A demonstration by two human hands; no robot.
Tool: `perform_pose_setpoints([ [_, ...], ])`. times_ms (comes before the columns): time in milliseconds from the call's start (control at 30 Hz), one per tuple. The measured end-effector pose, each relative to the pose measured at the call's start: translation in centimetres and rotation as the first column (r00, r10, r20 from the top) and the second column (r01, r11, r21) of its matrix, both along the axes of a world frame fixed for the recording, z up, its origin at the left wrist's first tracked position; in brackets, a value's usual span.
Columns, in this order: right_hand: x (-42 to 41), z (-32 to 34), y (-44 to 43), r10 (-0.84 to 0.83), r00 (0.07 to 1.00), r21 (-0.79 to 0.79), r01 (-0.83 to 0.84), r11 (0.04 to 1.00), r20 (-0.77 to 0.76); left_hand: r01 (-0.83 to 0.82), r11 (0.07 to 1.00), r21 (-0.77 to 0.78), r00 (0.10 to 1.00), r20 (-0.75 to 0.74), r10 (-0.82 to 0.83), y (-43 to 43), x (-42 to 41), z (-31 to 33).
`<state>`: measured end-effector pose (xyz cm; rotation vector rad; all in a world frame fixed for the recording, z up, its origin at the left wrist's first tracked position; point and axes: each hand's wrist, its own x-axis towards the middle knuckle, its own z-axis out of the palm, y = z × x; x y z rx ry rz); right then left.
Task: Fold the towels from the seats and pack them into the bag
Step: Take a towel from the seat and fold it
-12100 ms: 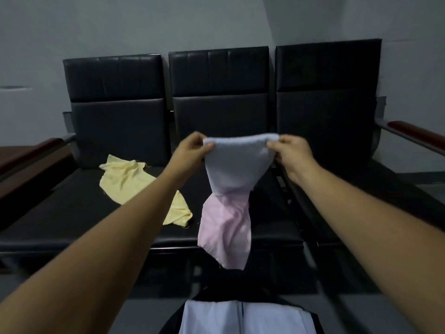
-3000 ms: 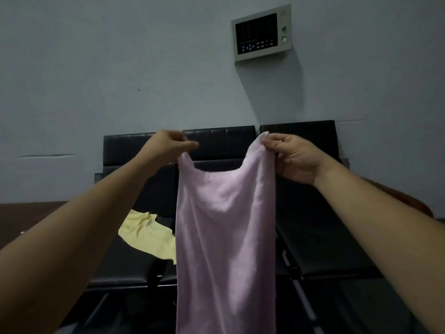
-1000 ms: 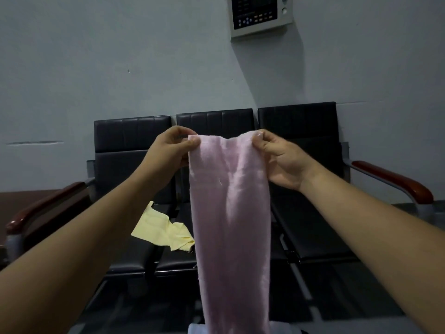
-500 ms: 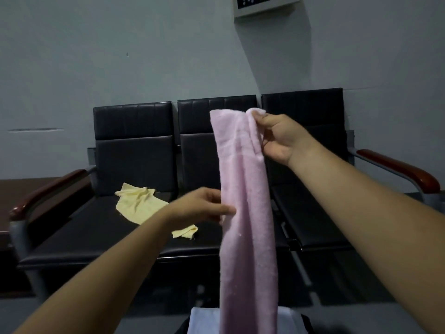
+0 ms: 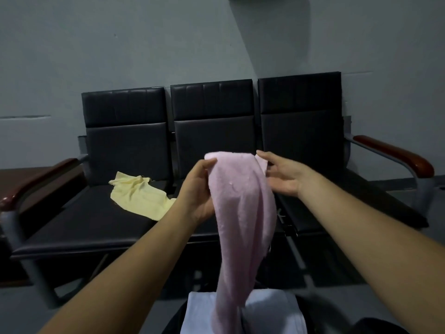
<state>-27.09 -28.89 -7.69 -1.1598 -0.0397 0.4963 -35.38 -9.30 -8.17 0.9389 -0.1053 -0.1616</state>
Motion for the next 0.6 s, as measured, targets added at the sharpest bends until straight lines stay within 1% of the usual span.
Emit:
perform_pose_setpoints([
  [67,-0.9,-2.0,-0.3,0.074,0.996,-0.01,-0.075,0.997,-0.049,-0.036,0.996,-0.08,0.999,0.023,0.038,-0.1,0.5,0.3],
  [133,-1.3,-3.8,-0.5,0.143,0.984,-0.033,-0.147,0.989,-0.105,-0.072,0.989,-0.126,0.996,0.036,0.078,0.1,0.9,0.5],
  [233,-2.0,-5.1,-0.9,0.238,0.959,-0.014,-0.243,0.97,-0.153,-0.103,0.988,-0.117,0.991,0.076,0.112,0.4,1.0,0.8],
  [333,-3.0,-4.7,-0.9,0.319,0.942,-0.059,-0.326,0.944,-0.104,-0.101,0.991,-0.082,0.991,0.083,0.108,0.9,1.1,0.8],
  [367,-3.1,-4.5,-0.9,0.319,0.945,-0.066,-0.323,0.944,-0.068,-0.103,0.993,-0.059,0.991,0.08,0.107,1.2,1.1,0.8],
  [433,-3.1,-3.8,-0.5,0.259,0.966,0.003,-0.259,0.966,0.016,-0.064,0.998,0.012,0.994,0.094,0.063,1.9,1.4,0.5],
  [500,-2.9,-2.8,0.1,0.174,0.981,0.099,-0.182,0.978,0.083,0.001,0.989,0.151,0.993,0.12,-0.02,2.4,1.8,-0.2],
  [533,-2.7,-2.2,0.4,0.133,0.986,0.128,-0.146,0.981,0.103,0.034,0.97,0.241,0.992,0.11,-0.062,2.5,2.1,-0.8],
  [600,-2.2,-1.3,1.0,0.051,0.988,0.14,-0.071,0.988,0.146,0.09,0.912,0.401,0.993,0.033,-0.112,2.4,2.1,-2.0],
])
